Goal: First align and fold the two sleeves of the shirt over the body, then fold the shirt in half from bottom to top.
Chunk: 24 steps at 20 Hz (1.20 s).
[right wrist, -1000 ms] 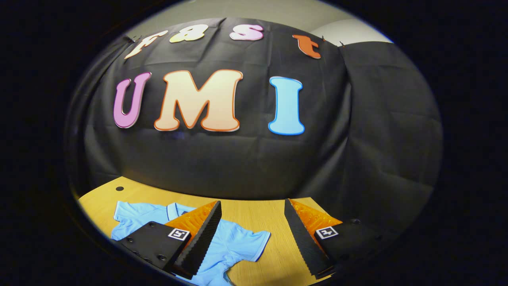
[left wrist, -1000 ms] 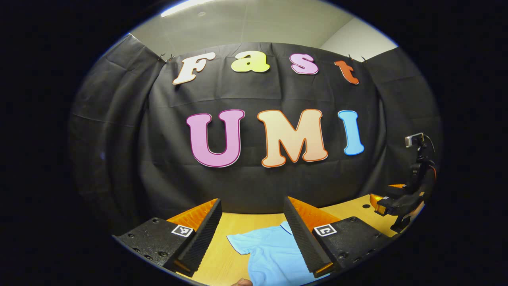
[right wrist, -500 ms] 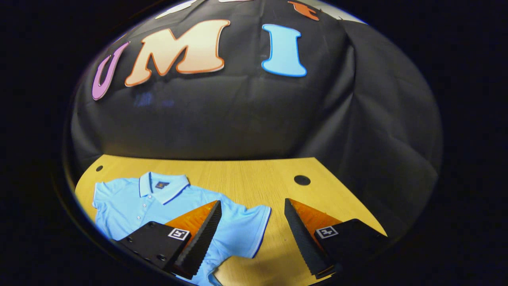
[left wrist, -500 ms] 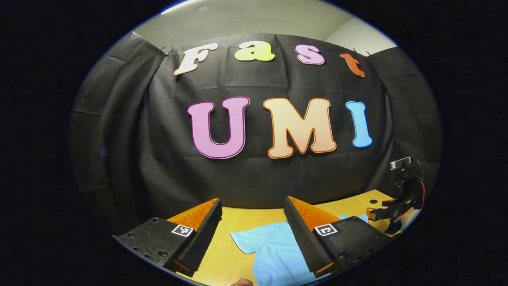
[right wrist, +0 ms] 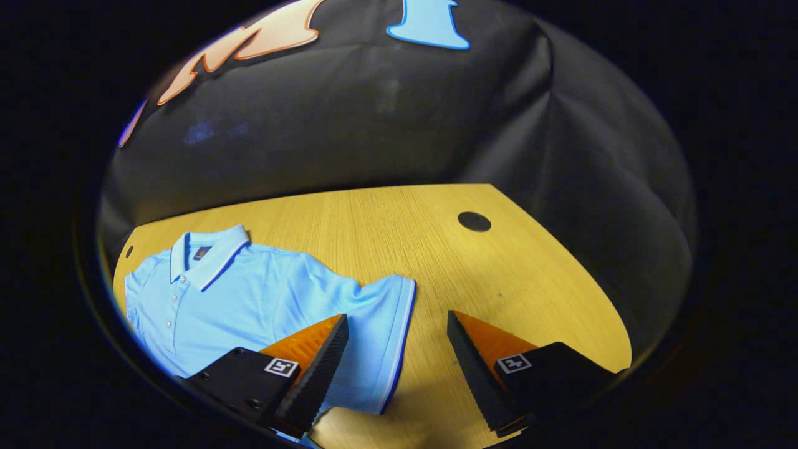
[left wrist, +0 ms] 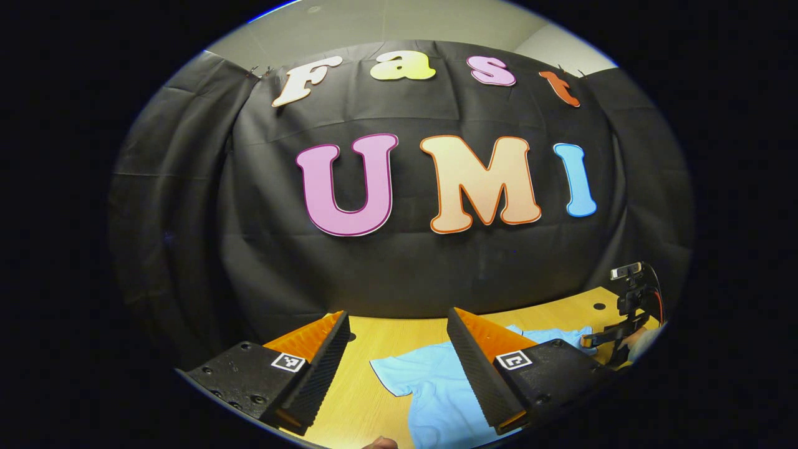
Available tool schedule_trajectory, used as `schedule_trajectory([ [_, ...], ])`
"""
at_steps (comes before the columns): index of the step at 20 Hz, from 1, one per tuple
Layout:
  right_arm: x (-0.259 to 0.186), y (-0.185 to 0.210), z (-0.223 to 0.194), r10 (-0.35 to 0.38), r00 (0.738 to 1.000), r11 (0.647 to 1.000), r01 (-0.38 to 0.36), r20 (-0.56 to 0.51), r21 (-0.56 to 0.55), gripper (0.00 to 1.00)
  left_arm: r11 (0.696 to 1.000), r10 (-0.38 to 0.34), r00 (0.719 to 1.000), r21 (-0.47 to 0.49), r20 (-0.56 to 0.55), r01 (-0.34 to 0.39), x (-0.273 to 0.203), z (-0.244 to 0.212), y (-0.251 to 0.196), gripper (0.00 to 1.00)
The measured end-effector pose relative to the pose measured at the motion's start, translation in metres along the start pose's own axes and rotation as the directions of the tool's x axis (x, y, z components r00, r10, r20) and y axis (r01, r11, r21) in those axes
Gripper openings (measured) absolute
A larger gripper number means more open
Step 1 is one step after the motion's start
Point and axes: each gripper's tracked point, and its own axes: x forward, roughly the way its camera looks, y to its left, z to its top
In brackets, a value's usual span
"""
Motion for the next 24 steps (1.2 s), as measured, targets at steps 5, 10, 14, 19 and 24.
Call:
schedule_trajectory([
  [5,0.008,0.011,0.0,0.063,0.998,0.997,-0.062,-0.027,0.035,0.94,1.0,-0.003,1.0,-0.016,-0.02,0.002,0.006,-0.006,-0.004,0.95],
  [10,0.007,0.027,0.001,0.133,0.991,0.991,-0.133,-0.004,0.014,0.52,0.999,-0.001,0.999,-0.033,-0.04,0.0,0.008,-0.012,-0.005,0.95],
  [14,0.005,0.032,0.003,0.147,0.989,0.988,-0.147,-0.004,0.039,0.08,0.999,0.003,0.999,-0.04,-0.043,-0.004,0.007,-0.013,-0.006,0.95],
  [19,-0.02,0.067,0.028,0.239,0.97,0.961,-0.242,0.041,0.131,0.02,0.999,0.014,0.999,-0.03,-0.031,-0.015,0.007,-0.01,-0.003,0.95],
  [24,-0.053,0.127,0.037,0.369,0.927,0.912,-0.375,0.07,0.165,0.02,0.999,0.018,0.999,-0.047,-0.038,-0.02,0.006,-0.012,-0.003,0.95],
])
